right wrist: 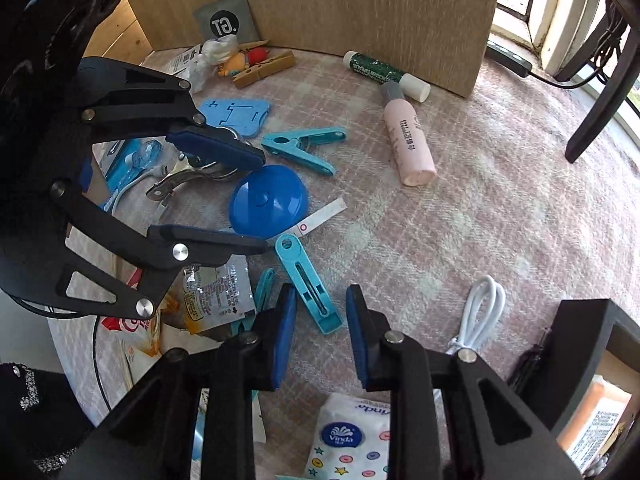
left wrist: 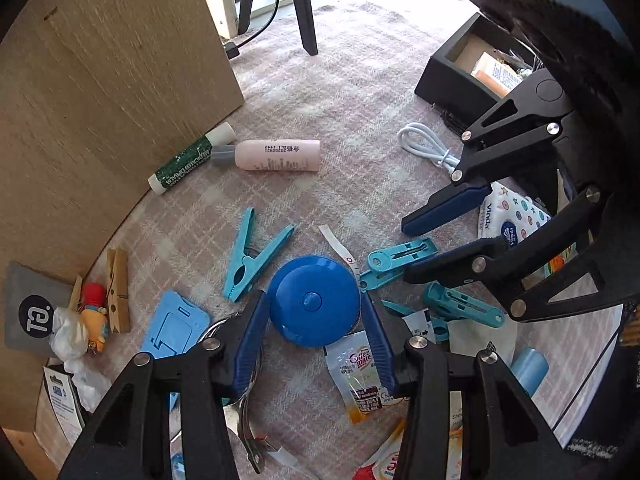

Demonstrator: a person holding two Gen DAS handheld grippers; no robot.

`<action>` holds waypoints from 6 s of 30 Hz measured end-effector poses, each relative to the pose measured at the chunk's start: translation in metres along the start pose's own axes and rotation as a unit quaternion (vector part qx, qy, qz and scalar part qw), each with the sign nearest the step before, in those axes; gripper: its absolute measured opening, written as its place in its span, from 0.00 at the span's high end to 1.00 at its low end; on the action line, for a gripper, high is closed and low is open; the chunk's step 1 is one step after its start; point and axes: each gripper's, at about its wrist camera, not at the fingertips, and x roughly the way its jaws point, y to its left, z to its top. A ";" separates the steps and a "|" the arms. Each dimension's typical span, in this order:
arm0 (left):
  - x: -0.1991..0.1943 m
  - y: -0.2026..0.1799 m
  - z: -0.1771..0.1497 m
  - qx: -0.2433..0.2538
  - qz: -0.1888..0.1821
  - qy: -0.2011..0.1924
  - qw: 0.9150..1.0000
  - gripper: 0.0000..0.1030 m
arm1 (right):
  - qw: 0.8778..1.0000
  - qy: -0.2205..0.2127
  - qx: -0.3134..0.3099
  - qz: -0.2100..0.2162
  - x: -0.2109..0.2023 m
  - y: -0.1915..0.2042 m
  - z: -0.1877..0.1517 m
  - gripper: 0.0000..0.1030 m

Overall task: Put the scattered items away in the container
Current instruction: 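Grasp the blue tape measure with the left tool while the right tool grasps a blue clothespin, then carry the tape measure and clothespin into the black tray and release, then grasp the Coffee-mate sachet with the left tool while the right tool grasps another blue clothespin, then carry the sachet and clothespin into the black tray and release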

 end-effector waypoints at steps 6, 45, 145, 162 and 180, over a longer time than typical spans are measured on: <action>0.007 0.001 0.000 0.001 0.002 -0.014 1.000 0.55 | 1.000 -0.010 0.003 0.017 -0.001 -0.005 0.000 0.75; -0.106 -0.192 0.114 0.047 -0.102 -0.210 0.971 0.55 | 0.923 -0.190 0.300 -0.148 -0.230 -0.185 -0.171 0.88; -0.009 -0.028 -0.059 -0.121 0.039 -0.030 0.991 0.57 | 0.997 0.012 0.059 -0.038 -0.007 0.028 -0.031 0.88; -0.066 -0.020 -0.058 -0.155 0.021 -0.091 0.983 0.62 | 0.990 -0.075 0.116 -0.006 -0.063 0.011 -0.039 0.88; -0.095 -0.155 0.056 -0.062 -0.052 -0.177 0.981 0.62 | 0.938 -0.196 0.265 -0.111 -0.207 -0.104 -0.148 0.88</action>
